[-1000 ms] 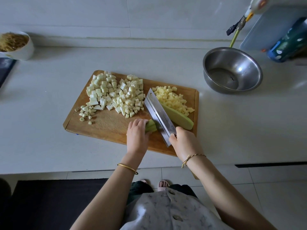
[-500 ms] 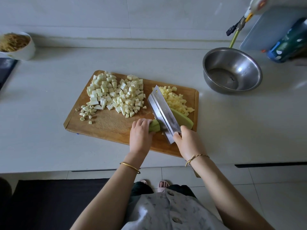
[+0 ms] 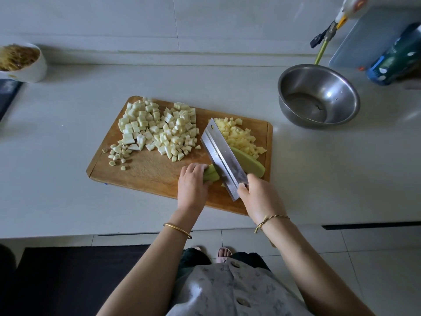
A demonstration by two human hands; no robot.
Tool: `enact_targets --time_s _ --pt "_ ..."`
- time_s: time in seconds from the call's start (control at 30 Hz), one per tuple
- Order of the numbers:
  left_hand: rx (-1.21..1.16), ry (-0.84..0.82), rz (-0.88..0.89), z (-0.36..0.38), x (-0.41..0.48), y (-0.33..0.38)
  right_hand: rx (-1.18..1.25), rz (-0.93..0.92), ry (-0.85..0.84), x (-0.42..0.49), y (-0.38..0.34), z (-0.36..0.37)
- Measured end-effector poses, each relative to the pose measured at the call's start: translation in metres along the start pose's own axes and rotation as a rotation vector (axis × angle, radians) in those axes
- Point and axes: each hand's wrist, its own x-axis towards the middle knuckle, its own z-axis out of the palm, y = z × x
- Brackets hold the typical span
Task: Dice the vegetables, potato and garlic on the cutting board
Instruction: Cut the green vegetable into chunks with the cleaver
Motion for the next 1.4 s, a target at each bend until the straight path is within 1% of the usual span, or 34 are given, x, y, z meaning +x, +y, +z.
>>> enact_targets --time_s 0.37,0.5,0.63,0.8,1.07,1.4 --pt "-0.026 0.002 -0.012 0.002 0.0 0.001 -0.008 0.047 -0.052 0.003 -0.001 0.02" --pt "-0.026 -0.002 -0.015 0.001 0.0 0.002 0.037 0.067 -0.034 0.008 0.0 0.024" --pt "-0.006 -0.006 0.006 -0.003 0.0 0.002 0.101 0.045 0.01 0.012 -0.004 0.021" --pt "0.02 -0.004 -0.003 -0.004 0.0 -0.001 0.121 0.022 0.06 0.008 -0.003 0.008" --pt "0.004 -0.001 0.026 -0.003 0.001 0.001 0.159 0.057 0.0 0.003 -0.003 0.006" --pt "-0.011 0.007 0.012 -0.001 0.001 0.002 0.089 0.069 -0.039 0.01 -0.008 0.01"
